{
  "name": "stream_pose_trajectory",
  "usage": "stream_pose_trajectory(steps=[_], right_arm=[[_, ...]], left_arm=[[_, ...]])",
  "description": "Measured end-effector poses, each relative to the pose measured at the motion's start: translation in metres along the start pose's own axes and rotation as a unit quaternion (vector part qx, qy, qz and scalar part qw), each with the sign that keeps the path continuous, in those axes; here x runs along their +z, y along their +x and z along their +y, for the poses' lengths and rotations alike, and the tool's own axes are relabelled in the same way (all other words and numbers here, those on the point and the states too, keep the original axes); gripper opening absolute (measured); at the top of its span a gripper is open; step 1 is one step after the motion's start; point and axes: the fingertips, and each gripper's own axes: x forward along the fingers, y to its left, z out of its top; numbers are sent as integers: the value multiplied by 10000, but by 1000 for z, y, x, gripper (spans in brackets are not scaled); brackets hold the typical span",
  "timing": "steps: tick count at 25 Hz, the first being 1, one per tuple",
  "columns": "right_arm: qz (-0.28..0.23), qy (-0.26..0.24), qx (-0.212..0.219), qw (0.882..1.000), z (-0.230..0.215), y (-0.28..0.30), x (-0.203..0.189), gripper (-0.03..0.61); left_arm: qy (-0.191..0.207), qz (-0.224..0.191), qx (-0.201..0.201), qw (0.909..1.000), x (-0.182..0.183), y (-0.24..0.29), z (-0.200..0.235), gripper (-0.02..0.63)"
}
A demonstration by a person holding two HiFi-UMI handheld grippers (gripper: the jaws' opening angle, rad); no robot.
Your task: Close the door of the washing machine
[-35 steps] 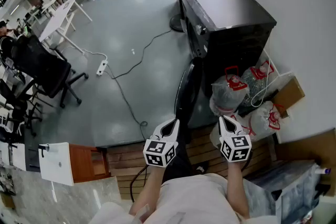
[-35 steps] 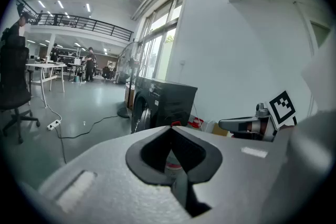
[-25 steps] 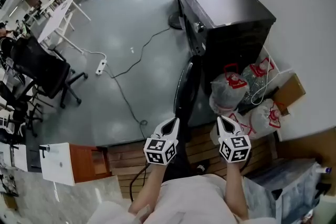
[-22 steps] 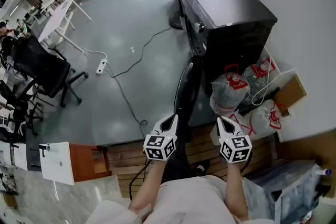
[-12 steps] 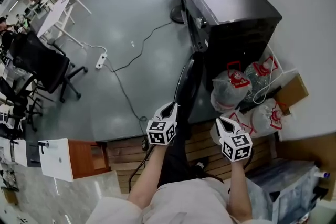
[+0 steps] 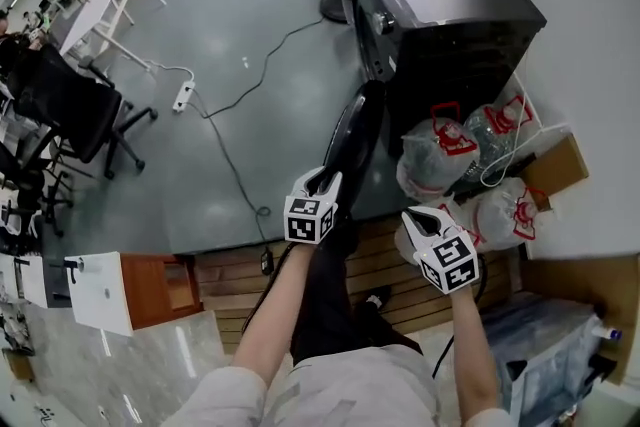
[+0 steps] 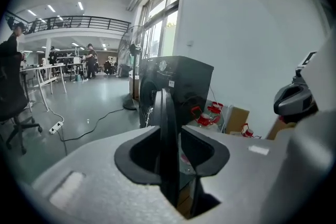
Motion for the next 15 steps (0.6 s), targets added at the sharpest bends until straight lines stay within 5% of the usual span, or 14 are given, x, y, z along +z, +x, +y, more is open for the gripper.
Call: stream_pose_trajectory(steps=[7, 15], right_arm=[[477, -538, 221, 9972, -23, -13, -19, 3], [-33, -985, 271, 9948, -25, 13, 39, 3]], left_arm=[[390, 283, -22, 9988, -9, 18, 8, 171], [-40, 446, 344, 9984, -10, 17, 25, 129]])
